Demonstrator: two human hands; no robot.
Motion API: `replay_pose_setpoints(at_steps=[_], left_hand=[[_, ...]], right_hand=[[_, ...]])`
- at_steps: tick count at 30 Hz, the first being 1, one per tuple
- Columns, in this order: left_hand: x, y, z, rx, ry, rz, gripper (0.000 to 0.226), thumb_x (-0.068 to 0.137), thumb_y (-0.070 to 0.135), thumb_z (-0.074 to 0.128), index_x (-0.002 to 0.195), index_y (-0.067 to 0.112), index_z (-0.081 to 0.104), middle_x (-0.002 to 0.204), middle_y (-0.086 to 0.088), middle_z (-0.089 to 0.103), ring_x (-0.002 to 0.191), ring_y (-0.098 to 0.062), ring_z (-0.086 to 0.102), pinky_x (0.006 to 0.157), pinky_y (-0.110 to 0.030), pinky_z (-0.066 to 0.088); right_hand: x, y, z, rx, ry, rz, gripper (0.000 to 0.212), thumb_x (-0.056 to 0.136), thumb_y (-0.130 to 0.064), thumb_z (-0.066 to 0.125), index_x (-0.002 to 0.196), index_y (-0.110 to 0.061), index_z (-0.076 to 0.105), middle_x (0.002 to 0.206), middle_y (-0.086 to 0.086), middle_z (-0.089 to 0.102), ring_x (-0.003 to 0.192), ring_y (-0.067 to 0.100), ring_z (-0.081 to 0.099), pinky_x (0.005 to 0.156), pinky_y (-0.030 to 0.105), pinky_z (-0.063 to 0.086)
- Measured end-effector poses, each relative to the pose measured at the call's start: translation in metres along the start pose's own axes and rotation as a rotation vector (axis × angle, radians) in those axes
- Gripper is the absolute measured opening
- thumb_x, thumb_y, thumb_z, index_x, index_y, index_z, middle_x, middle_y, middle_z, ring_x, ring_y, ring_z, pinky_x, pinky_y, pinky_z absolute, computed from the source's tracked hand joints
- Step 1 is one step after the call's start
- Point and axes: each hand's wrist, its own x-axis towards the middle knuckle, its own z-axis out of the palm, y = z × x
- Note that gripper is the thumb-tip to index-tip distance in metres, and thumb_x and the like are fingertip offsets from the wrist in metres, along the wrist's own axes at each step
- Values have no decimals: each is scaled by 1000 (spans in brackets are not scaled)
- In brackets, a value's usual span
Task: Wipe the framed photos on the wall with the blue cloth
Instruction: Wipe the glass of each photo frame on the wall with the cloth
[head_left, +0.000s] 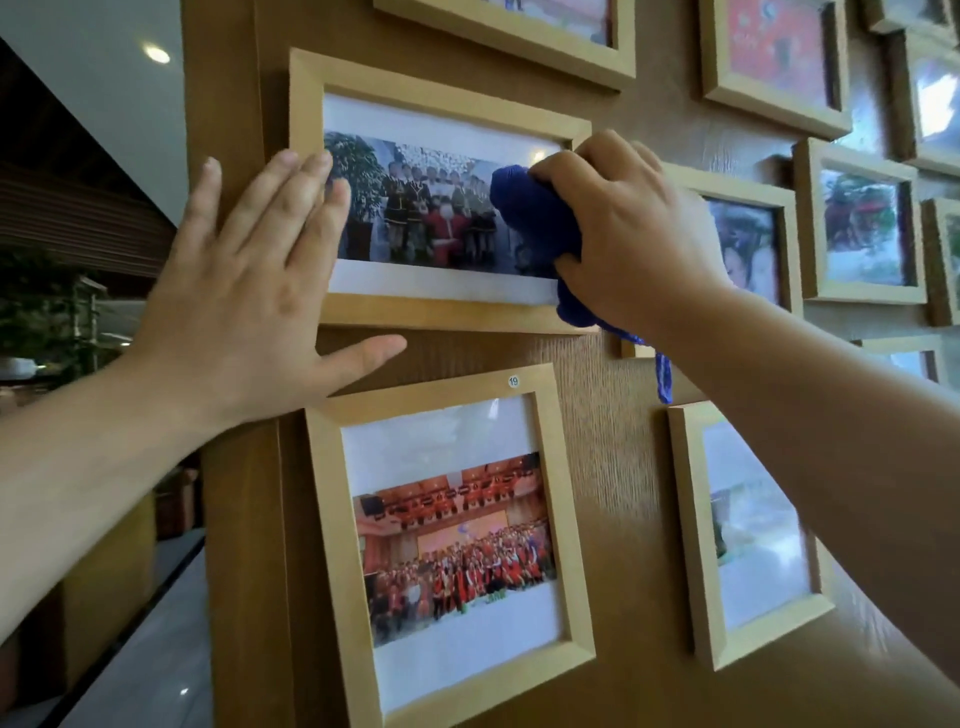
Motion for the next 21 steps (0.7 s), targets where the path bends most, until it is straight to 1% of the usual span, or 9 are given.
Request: replay_pose_setpoints(at_steps=[3, 7, 8, 9, 11, 12, 15, 18, 21], left_hand=[[5, 23, -3, -26, 36, 35, 101, 83, 75, 33, 150, -1, 22, 161, -22, 20, 150, -34, 15, 119, -61, 7], [18, 62, -4, -69, 60, 97, 100, 84, 75, 30, 150, 0, 21, 161, -21, 20, 150, -33, 15, 120, -59, 9], [22, 71, -3, -90, 65, 104, 101, 84, 76, 30, 150, 0, 20, 161, -21, 21, 150, -33, 16, 120, -59, 11], [26, 81, -2, -116, 78, 110, 101, 84, 76, 30, 150, 0, 20, 161, -21, 22, 150, -33, 17, 120, -58, 12], [32, 99, 3, -160, 104, 133, 100, 85, 76, 31, 150, 0, 21, 159, -22, 24, 149, -33, 19, 120, -58, 13], [35, 108, 6, -183, 118, 144, 99, 85, 75, 32, 149, -1, 22, 159, -23, 26, 148, -34, 20, 119, -59, 14], [36, 132, 10, -278, 189, 177, 97, 86, 72, 37, 148, -2, 25, 157, -23, 29, 147, -35, 25, 118, -61, 16], [31, 149, 6, -354, 173, 199, 99, 85, 72, 34, 149, -2, 23, 159, -23, 26, 147, -35, 23, 118, -61, 14], [19, 161, 0, -413, 185, 241, 99, 87, 73, 30, 150, -3, 21, 159, -24, 24, 148, -35, 22, 117, -62, 15]], right_hand=[[-6, 15, -4, -7, 4, -84, 48, 80, -16, 64, 126, -12, 52, 116, 16, 54, 104, 35, 50, 62, 36, 35], [-22, 37, -13, 3, -9, -89, 43, 83, -17, 60, 125, -12, 53, 114, 15, 55, 101, 35, 50, 64, 45, 48], [-28, 42, -17, 6, -14, -95, 41, 84, -19, 58, 125, -13, 53, 113, 14, 56, 101, 35, 51, 65, 45, 48], [-36, 49, -23, -4, -21, -100, 41, 84, -20, 58, 124, -13, 54, 112, 14, 56, 100, 35, 52, 64, 42, 46], [-51, 62, -37, -63, -40, -95, 42, 81, -15, 61, 123, -13, 55, 110, 13, 58, 99, 34, 53, 61, 37, 41], [-59, 68, -45, -95, -58, -87, 43, 79, -12, 62, 122, -12, 56, 110, 12, 58, 99, 33, 53, 60, 37, 41], [-79, 78, -73, -197, -144, -66, 45, 71, -6, 59, 116, -13, 59, 106, 11, 59, 95, 34, 54, 57, 34, 37], [-95, 78, -99, -309, -243, -77, 43, 72, -6, 62, 115, -13, 60, 105, 11, 60, 94, 34, 55, 58, 34, 39], [-110, 63, -128, -408, -318, -63, 42, 75, -10, 67, 116, -14, 60, 105, 10, 61, 94, 34, 57, 62, 35, 40]])
